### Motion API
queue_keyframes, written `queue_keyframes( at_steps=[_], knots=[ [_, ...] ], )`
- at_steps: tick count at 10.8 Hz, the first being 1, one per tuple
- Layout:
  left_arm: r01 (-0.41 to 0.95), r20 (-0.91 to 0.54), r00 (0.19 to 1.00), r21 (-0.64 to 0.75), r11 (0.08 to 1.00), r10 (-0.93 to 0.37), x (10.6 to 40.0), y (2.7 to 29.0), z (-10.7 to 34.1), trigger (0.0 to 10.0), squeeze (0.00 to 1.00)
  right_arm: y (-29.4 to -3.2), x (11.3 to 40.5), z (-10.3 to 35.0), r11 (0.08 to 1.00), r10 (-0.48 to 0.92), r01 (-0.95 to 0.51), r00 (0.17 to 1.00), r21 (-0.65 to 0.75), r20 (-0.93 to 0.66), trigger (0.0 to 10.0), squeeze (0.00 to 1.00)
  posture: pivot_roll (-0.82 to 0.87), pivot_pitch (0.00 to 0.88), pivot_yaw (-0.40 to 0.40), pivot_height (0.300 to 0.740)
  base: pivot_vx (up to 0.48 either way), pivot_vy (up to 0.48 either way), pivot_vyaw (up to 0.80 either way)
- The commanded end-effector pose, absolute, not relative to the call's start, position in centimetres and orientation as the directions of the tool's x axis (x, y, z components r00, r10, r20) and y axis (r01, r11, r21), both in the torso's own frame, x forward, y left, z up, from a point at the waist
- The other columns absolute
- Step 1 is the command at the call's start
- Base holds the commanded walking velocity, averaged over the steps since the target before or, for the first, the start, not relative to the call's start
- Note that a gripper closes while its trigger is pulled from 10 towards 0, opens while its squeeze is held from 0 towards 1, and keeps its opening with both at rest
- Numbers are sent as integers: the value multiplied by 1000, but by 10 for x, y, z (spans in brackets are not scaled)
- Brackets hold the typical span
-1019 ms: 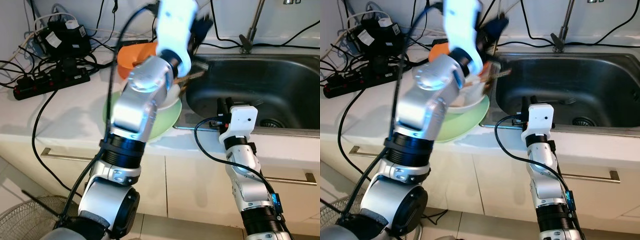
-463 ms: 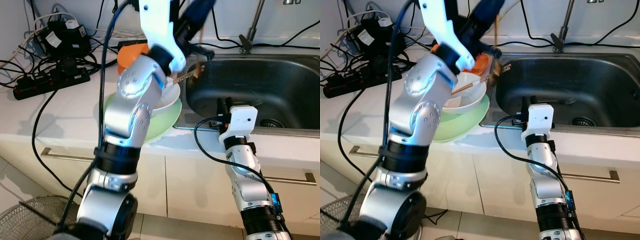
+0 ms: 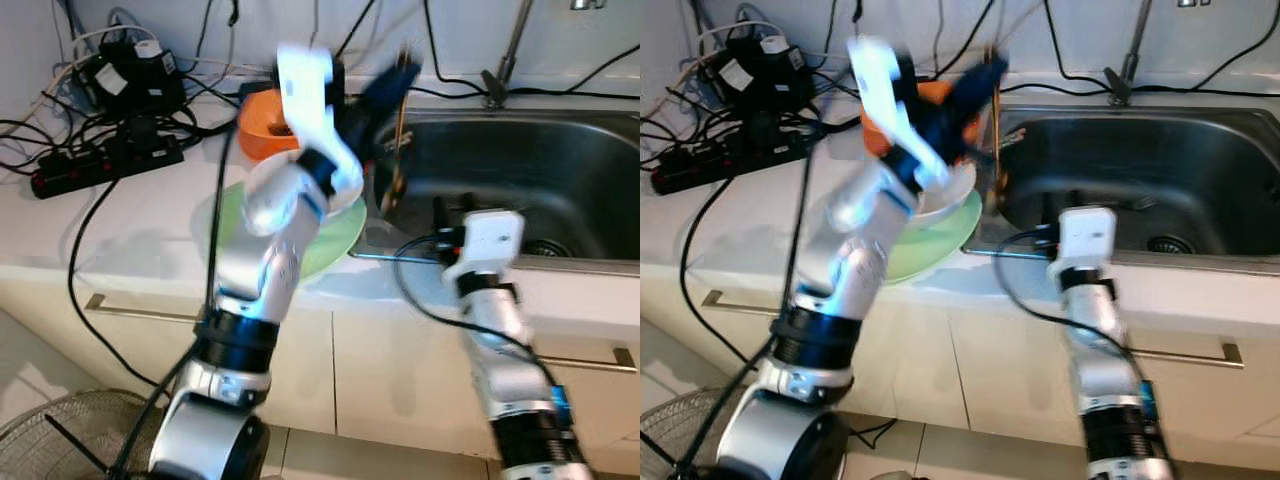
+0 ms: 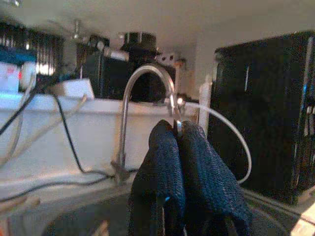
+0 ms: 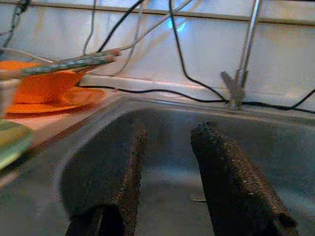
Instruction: Kitchen organization
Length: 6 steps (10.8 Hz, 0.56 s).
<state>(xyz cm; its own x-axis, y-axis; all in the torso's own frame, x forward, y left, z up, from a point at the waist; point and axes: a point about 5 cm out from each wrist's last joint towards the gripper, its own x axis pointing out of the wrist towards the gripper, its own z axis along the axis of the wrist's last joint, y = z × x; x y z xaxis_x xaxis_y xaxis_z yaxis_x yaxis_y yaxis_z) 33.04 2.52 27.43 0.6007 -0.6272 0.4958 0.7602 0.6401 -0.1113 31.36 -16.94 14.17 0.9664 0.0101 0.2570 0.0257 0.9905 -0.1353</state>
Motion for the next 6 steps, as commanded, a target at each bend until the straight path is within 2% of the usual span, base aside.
queue_keyframes(
  at_steps=[1,5,6],
  knots=[
    [797,529,573,-181,577,-626,321,2,270,10000,0,-173,316,152,992,10,27,957,-124,291,10000,1000,-29,0,109,740,0,0,0],
    [791,517,580,-171,588,-630,324,1,265,10000,0,-192,319,174,992,35,7,944,-127,329,10000,1000,-22,0,114,740,0,0,0],
    [789,510,581,-164,592,-634,325,0,263,10000,0,-189,319,180,989,98,-55,939,-138,329,10000,0,-20,0,116,740,0,0,0]
  ],
)
